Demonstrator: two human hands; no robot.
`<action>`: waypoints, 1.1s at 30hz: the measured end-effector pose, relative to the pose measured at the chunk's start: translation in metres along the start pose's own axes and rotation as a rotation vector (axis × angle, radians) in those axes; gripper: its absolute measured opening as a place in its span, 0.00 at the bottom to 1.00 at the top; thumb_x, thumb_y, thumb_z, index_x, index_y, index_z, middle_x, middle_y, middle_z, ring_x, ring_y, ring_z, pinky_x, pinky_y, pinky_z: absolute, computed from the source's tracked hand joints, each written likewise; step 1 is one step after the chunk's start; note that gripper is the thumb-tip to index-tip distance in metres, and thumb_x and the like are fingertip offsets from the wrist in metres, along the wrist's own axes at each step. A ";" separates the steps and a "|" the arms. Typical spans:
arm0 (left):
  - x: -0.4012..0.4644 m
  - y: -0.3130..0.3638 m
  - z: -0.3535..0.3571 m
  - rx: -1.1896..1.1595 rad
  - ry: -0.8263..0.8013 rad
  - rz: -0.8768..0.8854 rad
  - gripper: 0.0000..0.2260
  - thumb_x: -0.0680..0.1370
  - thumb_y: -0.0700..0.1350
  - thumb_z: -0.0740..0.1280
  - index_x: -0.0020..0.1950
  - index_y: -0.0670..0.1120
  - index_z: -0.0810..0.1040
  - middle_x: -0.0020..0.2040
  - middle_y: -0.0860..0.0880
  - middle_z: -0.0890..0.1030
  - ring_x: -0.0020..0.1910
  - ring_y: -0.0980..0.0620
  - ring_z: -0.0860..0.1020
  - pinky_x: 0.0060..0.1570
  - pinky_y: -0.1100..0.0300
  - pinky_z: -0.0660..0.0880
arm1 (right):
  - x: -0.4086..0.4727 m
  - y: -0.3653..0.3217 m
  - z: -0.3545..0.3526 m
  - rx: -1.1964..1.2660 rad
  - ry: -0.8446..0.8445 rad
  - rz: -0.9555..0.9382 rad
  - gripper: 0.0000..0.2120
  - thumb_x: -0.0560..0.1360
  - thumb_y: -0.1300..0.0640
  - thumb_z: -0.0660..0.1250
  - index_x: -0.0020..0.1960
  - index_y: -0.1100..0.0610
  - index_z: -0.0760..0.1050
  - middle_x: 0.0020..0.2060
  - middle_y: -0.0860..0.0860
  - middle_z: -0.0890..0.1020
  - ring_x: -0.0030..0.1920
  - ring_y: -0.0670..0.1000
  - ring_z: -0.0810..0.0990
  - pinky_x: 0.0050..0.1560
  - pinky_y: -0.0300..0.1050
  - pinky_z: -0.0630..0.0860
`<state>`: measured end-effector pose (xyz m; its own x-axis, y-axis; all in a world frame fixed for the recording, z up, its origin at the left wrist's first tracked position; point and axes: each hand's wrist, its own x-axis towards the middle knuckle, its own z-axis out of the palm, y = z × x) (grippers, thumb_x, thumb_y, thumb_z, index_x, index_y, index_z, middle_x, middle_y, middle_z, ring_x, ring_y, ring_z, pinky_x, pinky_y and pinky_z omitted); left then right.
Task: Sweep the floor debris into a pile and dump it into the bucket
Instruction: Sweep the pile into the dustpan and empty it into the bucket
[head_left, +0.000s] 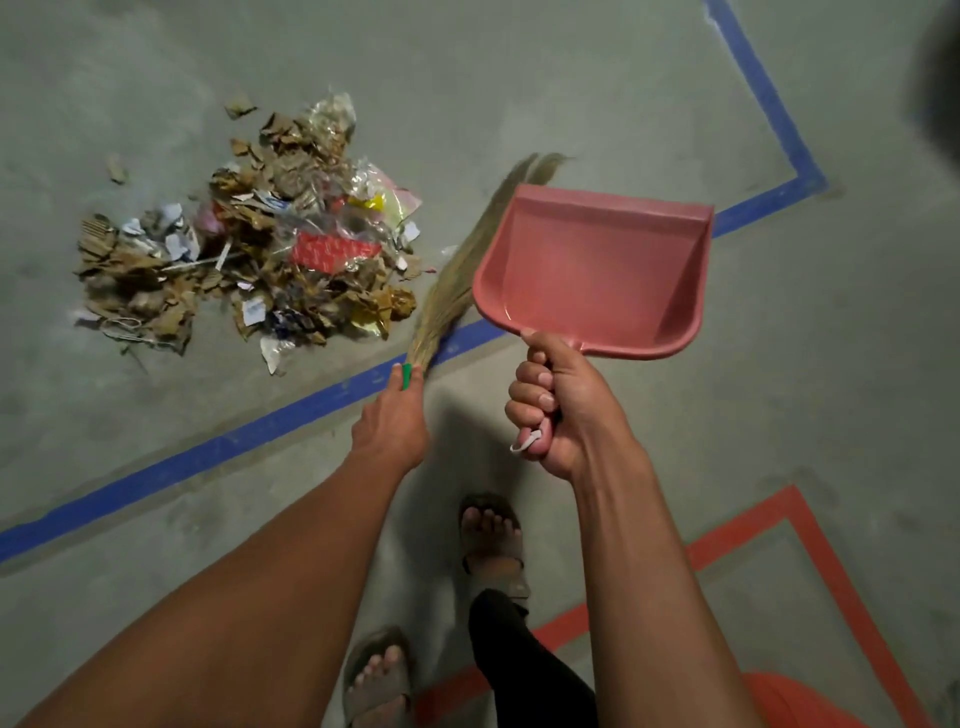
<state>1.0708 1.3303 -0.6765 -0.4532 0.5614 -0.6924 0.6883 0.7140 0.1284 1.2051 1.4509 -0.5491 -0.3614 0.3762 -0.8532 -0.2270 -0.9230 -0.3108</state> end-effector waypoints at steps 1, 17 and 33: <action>-0.001 -0.008 -0.002 -0.012 0.023 -0.019 0.39 0.80 0.36 0.64 0.85 0.51 0.47 0.85 0.48 0.47 0.74 0.37 0.70 0.66 0.41 0.74 | 0.004 0.002 0.008 -0.019 -0.008 0.011 0.17 0.82 0.59 0.63 0.35 0.52 0.64 0.24 0.46 0.61 0.19 0.43 0.57 0.16 0.37 0.55; 0.105 0.024 -0.027 -0.145 0.313 0.255 0.31 0.81 0.40 0.64 0.80 0.53 0.53 0.79 0.44 0.61 0.48 0.39 0.82 0.41 0.46 0.78 | 0.036 -0.007 0.063 -0.236 -0.190 0.058 0.18 0.82 0.57 0.64 0.35 0.52 0.64 0.25 0.46 0.60 0.19 0.42 0.56 0.16 0.35 0.55; 0.071 0.029 -0.070 -0.845 0.285 -0.369 0.39 0.83 0.41 0.64 0.85 0.52 0.41 0.75 0.38 0.70 0.68 0.36 0.74 0.64 0.46 0.71 | 0.056 -0.022 0.072 -0.311 -0.148 0.057 0.17 0.81 0.57 0.66 0.36 0.51 0.64 0.26 0.45 0.59 0.20 0.43 0.56 0.17 0.36 0.55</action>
<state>1.0190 1.4202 -0.6721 -0.7565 0.2424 -0.6075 -0.1098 0.8686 0.4832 1.1246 1.4977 -0.5597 -0.4983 0.3097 -0.8098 0.0755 -0.9150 -0.3964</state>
